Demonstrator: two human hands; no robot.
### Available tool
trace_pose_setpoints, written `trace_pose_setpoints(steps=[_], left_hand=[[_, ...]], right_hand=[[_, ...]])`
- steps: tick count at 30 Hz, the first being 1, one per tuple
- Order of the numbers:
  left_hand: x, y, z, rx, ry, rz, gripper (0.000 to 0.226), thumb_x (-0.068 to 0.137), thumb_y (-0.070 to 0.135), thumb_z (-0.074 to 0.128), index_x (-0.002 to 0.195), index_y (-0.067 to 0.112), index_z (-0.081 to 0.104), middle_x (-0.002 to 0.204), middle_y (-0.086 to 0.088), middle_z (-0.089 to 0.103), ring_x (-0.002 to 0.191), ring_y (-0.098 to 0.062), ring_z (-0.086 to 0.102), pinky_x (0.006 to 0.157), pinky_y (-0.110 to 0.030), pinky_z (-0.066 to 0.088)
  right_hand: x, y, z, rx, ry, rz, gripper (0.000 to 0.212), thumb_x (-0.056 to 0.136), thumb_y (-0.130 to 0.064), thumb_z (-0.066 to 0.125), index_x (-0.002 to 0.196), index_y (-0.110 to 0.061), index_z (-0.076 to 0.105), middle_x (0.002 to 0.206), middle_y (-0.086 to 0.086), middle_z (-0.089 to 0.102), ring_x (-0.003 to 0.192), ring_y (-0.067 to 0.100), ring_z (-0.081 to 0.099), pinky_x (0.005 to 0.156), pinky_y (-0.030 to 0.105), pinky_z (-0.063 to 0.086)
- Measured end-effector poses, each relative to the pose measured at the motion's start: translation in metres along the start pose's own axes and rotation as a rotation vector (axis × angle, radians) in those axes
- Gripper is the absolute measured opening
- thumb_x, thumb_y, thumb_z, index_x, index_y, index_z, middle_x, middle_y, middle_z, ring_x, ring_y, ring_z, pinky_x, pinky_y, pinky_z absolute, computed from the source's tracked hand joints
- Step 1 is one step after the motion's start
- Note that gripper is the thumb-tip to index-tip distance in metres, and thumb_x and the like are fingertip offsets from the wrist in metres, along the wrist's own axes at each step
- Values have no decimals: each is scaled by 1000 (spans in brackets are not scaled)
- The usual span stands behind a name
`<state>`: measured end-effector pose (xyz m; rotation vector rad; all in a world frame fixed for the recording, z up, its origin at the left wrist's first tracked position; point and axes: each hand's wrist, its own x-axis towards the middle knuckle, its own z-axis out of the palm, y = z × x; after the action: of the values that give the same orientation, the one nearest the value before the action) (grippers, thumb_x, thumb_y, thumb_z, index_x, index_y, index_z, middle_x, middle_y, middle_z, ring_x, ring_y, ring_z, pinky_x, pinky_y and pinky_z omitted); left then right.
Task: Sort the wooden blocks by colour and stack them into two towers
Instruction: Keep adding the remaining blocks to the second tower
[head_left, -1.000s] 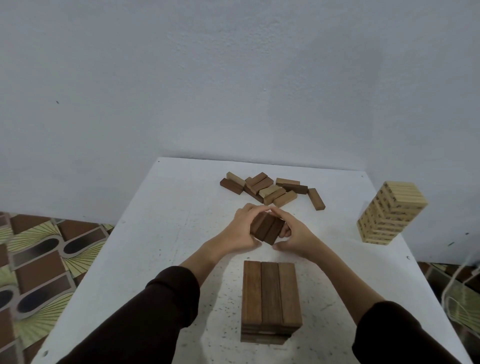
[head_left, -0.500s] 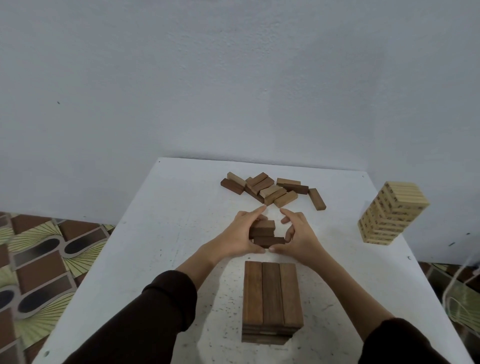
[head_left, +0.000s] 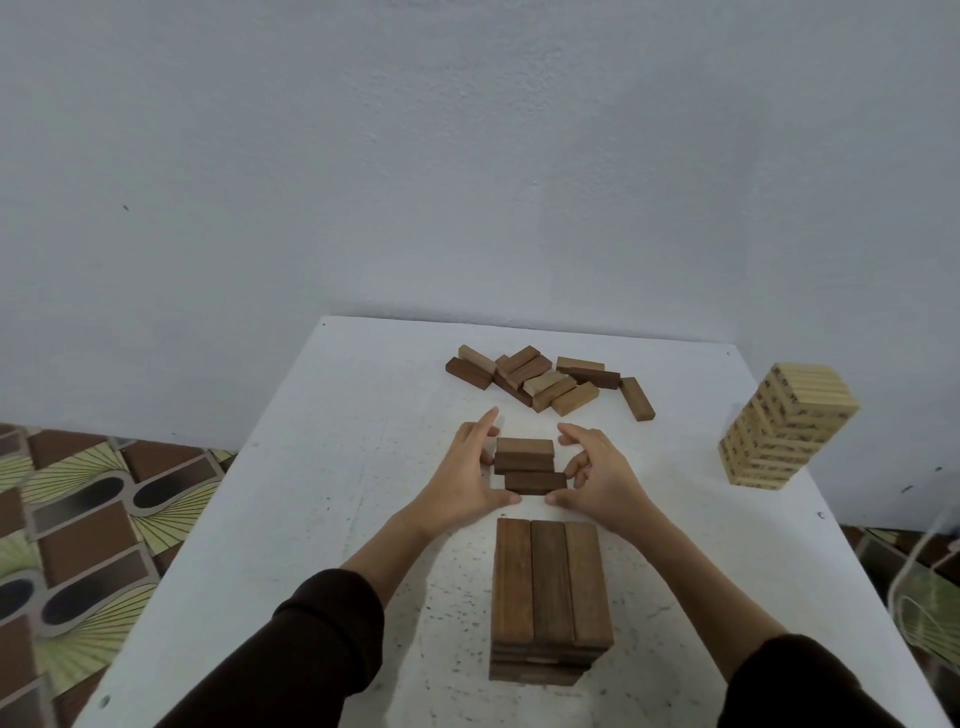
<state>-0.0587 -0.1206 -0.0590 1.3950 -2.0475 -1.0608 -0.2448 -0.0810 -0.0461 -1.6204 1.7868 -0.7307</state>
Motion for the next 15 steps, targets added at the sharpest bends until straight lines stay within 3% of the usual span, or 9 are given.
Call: trace_pose_setpoints(steps=[15], left_hand=[[1,-3,1,-15,-15,-4,98,73,23,81,149,26,19,126,13,40,98,-6,47,69,-9,40]], right_hand=[[6,1,6,-29,-22,31,85,70,-21,83,141,-23,37,125,-4,48,75,9,50,62,9,40]])
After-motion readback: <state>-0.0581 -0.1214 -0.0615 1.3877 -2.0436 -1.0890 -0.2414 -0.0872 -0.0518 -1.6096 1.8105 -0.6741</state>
